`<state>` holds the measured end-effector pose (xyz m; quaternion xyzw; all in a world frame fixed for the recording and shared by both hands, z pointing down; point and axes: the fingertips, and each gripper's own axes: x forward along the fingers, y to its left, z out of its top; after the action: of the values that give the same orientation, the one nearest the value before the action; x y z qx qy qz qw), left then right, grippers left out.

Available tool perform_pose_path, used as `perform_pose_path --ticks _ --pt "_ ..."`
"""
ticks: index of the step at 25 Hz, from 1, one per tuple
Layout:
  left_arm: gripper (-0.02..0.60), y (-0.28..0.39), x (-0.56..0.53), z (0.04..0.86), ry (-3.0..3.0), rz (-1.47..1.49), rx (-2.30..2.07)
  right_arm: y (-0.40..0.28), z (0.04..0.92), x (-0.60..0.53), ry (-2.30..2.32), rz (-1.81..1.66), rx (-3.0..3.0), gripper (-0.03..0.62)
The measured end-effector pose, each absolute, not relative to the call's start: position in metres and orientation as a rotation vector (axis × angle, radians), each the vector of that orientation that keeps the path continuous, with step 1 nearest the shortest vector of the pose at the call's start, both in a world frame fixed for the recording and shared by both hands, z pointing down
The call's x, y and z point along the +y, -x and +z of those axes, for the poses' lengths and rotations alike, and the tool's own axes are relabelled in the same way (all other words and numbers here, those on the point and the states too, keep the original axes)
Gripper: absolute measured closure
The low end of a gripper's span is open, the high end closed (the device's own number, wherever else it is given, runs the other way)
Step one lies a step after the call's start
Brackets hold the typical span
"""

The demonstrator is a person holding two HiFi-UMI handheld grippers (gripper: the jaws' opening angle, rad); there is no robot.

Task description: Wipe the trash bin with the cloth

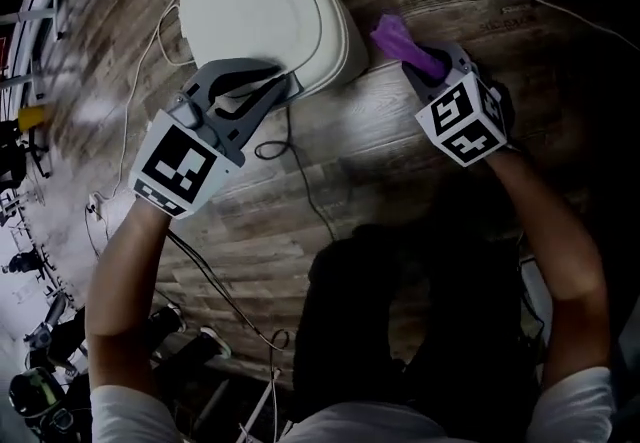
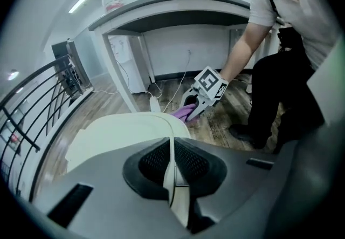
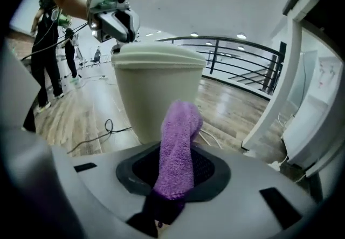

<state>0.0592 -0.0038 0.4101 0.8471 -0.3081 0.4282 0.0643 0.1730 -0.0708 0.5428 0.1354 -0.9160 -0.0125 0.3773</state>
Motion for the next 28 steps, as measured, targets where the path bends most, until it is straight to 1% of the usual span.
perform_pose_path --ticks 4,11,16,22,28 --pt "0.575 -0.058 0.011 0.411 -2.437 1.292 -0.939 -0.181 0.515 -0.027 -0.387 0.168 -2.300 0.496" --pt "0.575 -0.057 0.067 0.385 -2.245 1.312 -0.885 -0.200 0.456 0.031 -0.476 0.325 -2.227 0.496" --pt "0.575 -0.047 0.082 0.382 -2.206 1.375 -0.896 -0.202 0.462 0.047 -0.516 0.354 -2.213 0.496" --pt "0.575 -0.025 0.073 0.396 -2.189 1.428 -0.989 -0.194 0.467 0.040 -0.671 0.393 -2.237 0.496" --pt "0.575 -0.014 0.067 0.404 -2.295 1.461 -1.013 -0.173 0.477 0.040 -0.884 0.412 -2.269 0.496"
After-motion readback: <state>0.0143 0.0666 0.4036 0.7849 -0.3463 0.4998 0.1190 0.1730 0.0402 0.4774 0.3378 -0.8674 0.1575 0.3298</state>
